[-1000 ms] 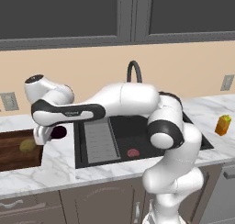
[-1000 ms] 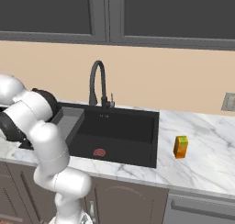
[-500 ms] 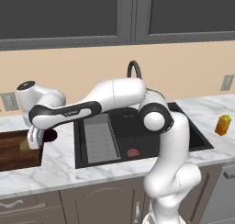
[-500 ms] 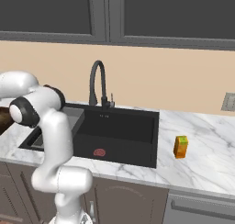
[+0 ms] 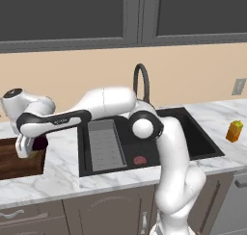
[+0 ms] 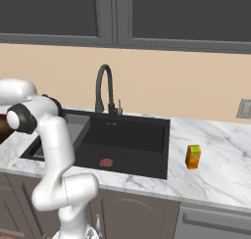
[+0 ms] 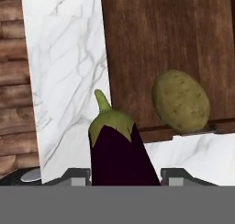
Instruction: Pick up all produce items and place them in the sink. Turn on the sink faucet to wash them. Then turn the sink off and put them in the tray.
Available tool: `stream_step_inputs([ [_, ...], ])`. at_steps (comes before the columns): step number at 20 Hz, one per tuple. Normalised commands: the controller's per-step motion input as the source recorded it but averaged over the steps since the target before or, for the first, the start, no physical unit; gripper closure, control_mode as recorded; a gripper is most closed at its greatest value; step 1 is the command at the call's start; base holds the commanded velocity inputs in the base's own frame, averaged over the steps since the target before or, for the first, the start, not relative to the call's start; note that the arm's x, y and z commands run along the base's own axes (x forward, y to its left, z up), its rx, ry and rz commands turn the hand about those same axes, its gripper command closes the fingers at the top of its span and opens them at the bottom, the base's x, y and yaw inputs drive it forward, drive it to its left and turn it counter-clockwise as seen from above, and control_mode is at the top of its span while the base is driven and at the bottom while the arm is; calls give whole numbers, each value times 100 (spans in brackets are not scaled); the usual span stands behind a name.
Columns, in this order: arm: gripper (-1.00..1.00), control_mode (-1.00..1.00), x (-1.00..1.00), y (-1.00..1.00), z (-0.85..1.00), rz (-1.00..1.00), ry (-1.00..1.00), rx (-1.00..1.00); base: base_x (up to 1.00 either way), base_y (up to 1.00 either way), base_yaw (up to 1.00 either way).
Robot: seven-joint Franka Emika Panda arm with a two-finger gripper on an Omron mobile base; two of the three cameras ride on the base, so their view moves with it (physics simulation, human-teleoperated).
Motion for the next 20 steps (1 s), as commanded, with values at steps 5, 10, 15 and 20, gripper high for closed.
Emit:
stream_step_inputs([
  [5, 100, -100, 9, 27, -24, 2, 0, 4, 0, 0, 0],
  [10, 100, -100, 0, 10, -32, 2, 0, 7, 0, 0, 0],
  [15, 100, -100, 7, 0, -32, 1, 0, 12, 0, 0, 0],
  [20, 100, -100, 11, 0, -31, 1, 0, 11, 0, 0, 0],
])
